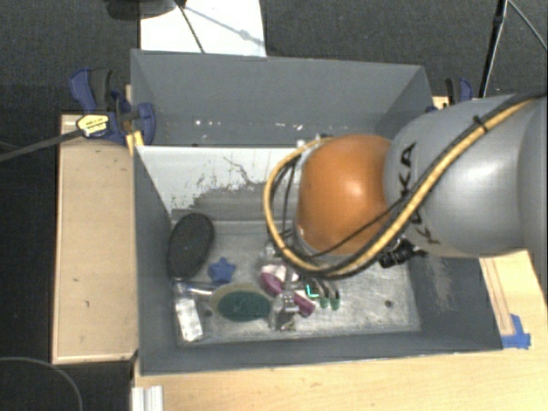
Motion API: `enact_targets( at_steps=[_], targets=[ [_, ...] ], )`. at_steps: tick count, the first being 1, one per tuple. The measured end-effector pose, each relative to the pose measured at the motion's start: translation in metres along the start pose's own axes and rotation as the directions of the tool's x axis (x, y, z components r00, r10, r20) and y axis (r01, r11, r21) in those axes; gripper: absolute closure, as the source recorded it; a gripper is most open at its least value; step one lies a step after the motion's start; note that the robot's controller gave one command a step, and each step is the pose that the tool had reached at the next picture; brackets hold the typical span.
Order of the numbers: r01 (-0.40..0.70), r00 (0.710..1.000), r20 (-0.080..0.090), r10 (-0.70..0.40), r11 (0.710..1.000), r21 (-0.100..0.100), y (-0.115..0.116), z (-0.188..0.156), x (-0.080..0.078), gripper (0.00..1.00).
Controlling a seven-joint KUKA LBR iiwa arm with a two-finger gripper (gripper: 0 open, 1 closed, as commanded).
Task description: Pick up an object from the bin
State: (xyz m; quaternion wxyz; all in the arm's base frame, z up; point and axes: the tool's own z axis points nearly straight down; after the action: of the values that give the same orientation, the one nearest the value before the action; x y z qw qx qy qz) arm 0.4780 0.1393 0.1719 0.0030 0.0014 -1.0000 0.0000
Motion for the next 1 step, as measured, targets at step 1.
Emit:
enact_targets(
  at_steps=[1],
  targets=[
    [0.146, 0.989, 0.030, -0.146, 0.989, -0.004, 0.0477, 0.0719, -0.0082, 0.00]
  ],
)
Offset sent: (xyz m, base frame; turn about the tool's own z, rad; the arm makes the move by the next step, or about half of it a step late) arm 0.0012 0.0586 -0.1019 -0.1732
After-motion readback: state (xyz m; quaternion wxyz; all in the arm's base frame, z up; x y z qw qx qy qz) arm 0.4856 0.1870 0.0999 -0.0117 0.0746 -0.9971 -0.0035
